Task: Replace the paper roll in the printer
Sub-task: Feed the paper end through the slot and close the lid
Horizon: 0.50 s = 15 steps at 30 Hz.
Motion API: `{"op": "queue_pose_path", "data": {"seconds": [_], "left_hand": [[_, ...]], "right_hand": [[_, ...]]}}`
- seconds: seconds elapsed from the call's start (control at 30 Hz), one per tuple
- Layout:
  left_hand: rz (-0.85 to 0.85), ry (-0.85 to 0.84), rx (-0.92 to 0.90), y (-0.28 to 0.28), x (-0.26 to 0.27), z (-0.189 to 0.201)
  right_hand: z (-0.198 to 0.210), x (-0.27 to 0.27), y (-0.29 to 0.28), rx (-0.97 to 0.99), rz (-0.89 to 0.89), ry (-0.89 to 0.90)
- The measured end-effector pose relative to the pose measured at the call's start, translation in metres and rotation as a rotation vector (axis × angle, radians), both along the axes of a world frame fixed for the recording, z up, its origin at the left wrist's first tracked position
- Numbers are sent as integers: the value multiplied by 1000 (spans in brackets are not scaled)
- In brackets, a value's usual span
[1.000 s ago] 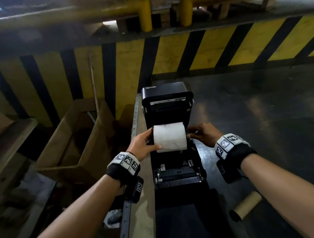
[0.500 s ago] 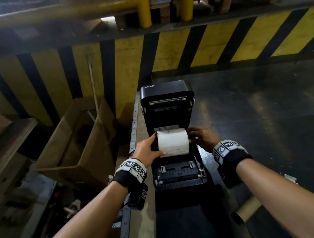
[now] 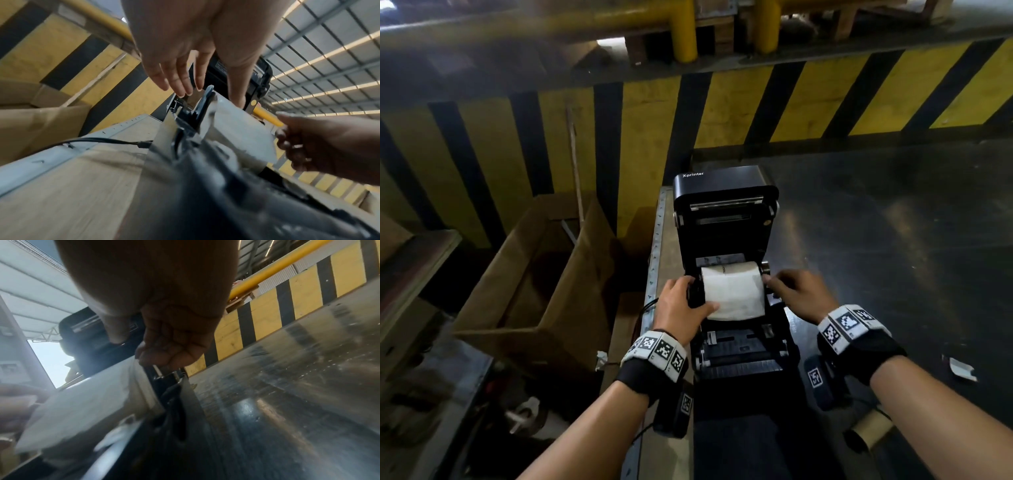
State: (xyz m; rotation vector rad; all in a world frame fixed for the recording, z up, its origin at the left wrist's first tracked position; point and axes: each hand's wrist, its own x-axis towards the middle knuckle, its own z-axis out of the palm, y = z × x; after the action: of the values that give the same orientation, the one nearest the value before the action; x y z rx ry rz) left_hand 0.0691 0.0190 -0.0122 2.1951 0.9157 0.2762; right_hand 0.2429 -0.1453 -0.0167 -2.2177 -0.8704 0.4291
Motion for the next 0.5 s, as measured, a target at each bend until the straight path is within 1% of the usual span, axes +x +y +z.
{"op": "queue_pose_path", "data": {"seconds": [0.07, 0.1, 0.23, 0.37, 0.5], "left_hand": [[75, -49, -79, -3, -2, 3], [87, -47, -117, -5, -2, 4], [83, 1, -148, -8, -2, 0], [75, -17, -221, -10, 0, -2], [23, 30, -201, -9, 0, -4]], "right_hand": [[1, -13, -2, -64, 43, 36], [0, -18, -2, -86, 61, 43], [-6, -25, -5, -77, 29, 120], [-8, -27, -6, -67, 16, 122], [-9, -29, -7, -49, -4, 100]]}}
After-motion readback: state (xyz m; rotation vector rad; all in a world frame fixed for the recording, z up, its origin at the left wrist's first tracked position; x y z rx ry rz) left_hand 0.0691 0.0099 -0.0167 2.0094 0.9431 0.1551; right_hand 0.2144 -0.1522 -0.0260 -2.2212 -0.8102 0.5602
